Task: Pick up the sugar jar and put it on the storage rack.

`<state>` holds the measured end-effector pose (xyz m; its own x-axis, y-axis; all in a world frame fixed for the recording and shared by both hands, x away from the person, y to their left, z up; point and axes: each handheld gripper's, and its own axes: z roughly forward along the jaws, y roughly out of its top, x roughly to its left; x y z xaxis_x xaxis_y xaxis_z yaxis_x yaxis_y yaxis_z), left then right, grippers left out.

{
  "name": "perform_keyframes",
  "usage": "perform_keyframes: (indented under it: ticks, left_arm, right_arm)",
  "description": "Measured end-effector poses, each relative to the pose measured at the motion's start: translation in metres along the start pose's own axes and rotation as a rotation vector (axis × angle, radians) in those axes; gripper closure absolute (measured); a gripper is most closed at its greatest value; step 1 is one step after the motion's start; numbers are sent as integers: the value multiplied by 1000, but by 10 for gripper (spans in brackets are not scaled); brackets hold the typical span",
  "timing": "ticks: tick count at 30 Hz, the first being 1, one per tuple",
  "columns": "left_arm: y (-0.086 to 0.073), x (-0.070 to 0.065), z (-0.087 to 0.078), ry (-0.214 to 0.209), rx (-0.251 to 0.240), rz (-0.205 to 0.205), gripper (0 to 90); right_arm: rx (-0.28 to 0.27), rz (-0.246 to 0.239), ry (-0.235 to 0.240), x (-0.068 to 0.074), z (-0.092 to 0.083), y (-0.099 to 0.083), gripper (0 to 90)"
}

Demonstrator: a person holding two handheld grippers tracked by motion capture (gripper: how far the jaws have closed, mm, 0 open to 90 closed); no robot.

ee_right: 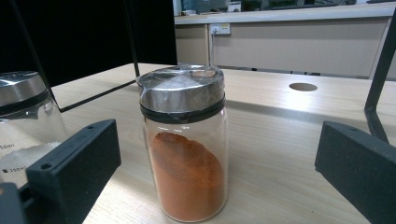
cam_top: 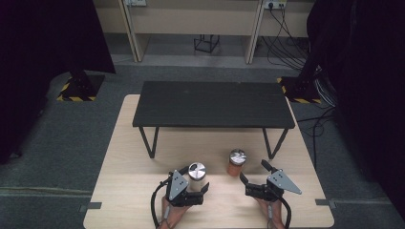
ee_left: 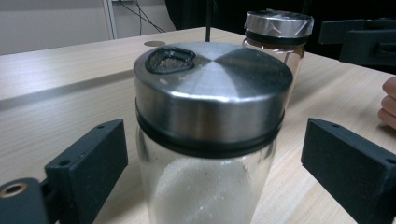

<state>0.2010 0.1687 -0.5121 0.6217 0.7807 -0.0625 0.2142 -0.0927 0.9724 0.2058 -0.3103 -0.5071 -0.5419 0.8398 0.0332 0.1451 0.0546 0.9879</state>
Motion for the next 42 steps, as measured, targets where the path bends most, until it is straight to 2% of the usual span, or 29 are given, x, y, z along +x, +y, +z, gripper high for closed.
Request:
perform_keyframes:
  ticks: [5, 7, 15, 22, 33, 42]
  left_arm:
    - [5, -3, 5, 17, 18, -2, 115]
    - [7, -4, 6, 31, 33, -9, 155]
    - [6, -4, 7, 41, 38, -5, 296]
    - [4, -9, 6, 56, 28, 18, 306]
    - [4, -7, 2, 41, 17, 0, 310]
    - [19, -4, -10, 22, 3, 2, 310]
  right_arm:
    - [0, 2, 2, 0, 0, 0, 2]
    - [1, 2, 2, -1, 0, 0, 2]
    - [4, 2, 5, -1, 0, 0, 2]
    - [5, 0, 7, -1, 1, 1, 2]
    - [5, 2, 8, -2, 1, 1, 2]
    - [5, 3, 10, -2, 1, 1, 2]
